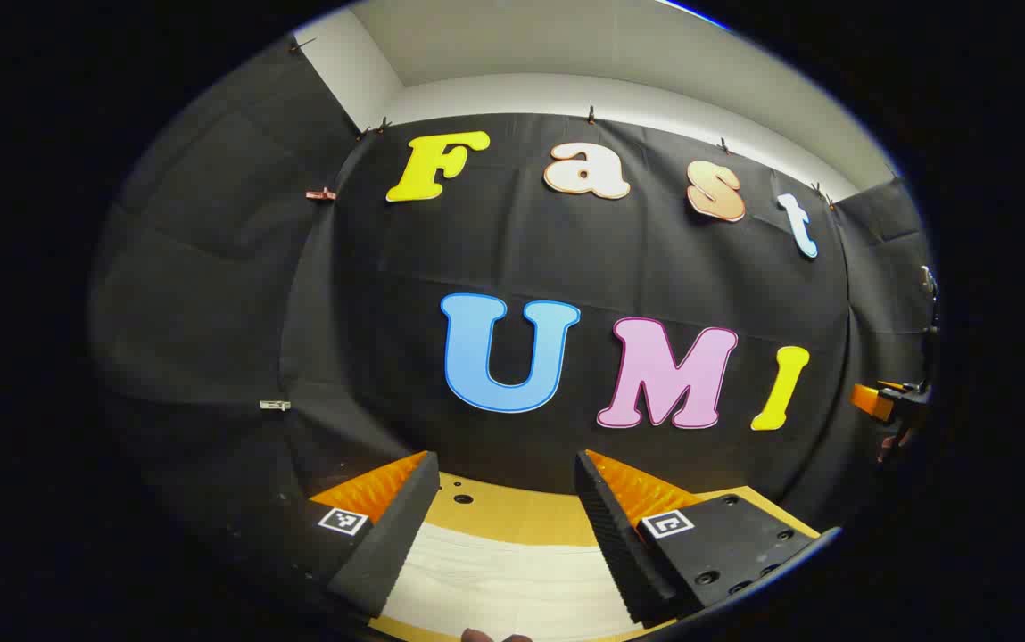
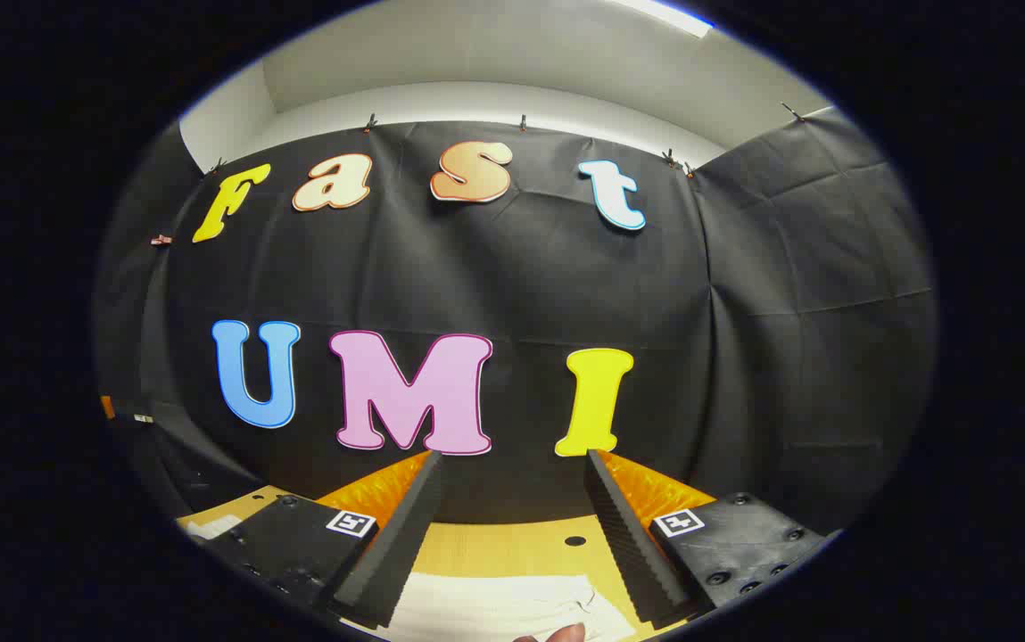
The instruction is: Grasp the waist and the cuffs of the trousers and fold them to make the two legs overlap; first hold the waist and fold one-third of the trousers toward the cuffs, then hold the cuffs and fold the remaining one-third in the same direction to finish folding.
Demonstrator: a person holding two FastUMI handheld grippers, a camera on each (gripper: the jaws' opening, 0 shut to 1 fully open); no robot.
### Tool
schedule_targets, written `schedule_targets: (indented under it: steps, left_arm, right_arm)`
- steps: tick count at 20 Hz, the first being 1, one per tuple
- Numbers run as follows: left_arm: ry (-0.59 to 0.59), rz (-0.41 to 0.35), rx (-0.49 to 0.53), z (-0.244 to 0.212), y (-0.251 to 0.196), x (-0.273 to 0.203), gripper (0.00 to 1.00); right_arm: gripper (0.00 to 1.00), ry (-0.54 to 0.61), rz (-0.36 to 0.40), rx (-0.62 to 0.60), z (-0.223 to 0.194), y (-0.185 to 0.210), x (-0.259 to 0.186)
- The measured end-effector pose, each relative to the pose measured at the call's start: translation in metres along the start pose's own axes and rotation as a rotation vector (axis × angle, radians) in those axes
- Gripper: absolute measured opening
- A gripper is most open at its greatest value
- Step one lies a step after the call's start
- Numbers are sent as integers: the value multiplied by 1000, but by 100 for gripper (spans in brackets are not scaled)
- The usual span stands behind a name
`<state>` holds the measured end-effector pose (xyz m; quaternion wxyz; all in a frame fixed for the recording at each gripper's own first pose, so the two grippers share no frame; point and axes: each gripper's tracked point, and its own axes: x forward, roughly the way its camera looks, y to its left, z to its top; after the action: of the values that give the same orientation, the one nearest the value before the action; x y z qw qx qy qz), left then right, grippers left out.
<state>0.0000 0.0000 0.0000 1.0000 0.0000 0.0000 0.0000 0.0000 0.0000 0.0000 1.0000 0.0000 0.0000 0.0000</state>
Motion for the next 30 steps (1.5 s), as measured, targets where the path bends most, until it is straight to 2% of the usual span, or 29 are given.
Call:
schedule_targets:
  steps: [9,17,20,22,24,27,30]
  left_arm:
    - [-10,-22,13,0,6,3,95]
    - [-17,-53,24,-8,15,16,95]
    - [5,-77,46,-24,23,25,95]
    - [82,-66,155,-51,47,31,95]
    - [149,-93,322,-91,71,30,96]
    - [212,-200,586,-149,93,26,98]
    - [337,-325,814,-217,109,27,98]
  right_arm:
    - [96,-21,6,-84,5,10,-15]
    - [96,-47,6,-96,11,27,-23]
    - [96,-16,4,-120,-2,23,-19]
    - [97,29,7,-178,-25,8,-22]
    - [97,86,8,-273,-52,-14,-27]
    - [96,166,45,-428,-97,-42,-39]
    - [97,220,73,-545,-135,-61,-47]
